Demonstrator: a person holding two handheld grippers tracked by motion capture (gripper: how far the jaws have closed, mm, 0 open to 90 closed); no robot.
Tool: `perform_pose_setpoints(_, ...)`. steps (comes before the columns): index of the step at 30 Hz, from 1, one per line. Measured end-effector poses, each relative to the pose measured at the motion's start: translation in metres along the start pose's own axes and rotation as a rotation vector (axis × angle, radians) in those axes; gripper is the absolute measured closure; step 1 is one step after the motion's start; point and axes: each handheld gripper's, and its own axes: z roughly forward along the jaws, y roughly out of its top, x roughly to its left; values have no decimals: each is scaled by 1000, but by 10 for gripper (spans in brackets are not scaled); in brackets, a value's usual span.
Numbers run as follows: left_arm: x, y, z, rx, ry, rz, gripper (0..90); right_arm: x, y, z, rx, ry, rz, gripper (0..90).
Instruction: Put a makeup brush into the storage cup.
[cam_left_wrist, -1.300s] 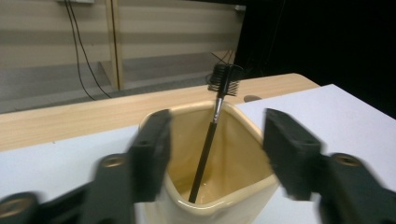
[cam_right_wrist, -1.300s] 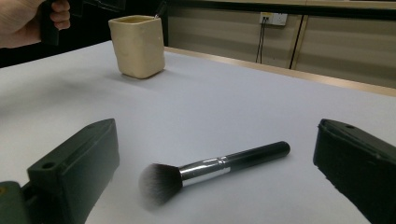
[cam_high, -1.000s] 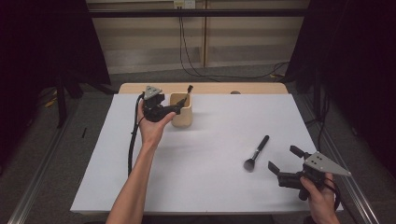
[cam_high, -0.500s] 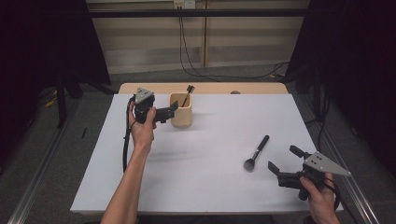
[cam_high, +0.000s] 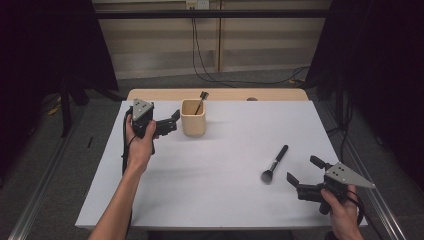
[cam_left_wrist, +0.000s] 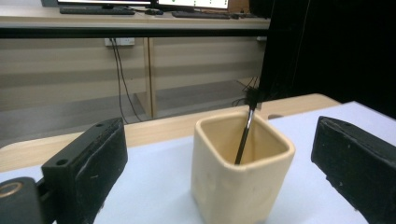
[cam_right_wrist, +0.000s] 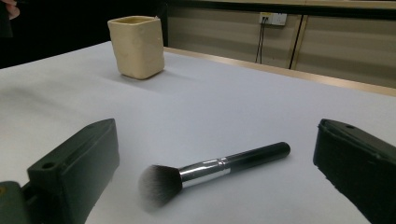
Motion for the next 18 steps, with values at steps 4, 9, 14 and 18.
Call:
perform_pose_setpoints(4, 1, -8, -17, -19, 30, 24, 30, 0, 0, 0, -1, -2, 0, 0)
perform_pose_setpoints(9, 1, -17, -34, 33, 39, 39, 15, 0, 0, 0, 4, 2, -5, 0)
perform_pose_setpoints(14, 2, -26, -51, 60, 22, 53, 16, 0, 0, 1, 5, 0, -6, 0)
perform_pose_setpoints(18, 2, -32, -61, 43, 22, 46, 22, 0, 0, 1, 6, 2, -5, 0)
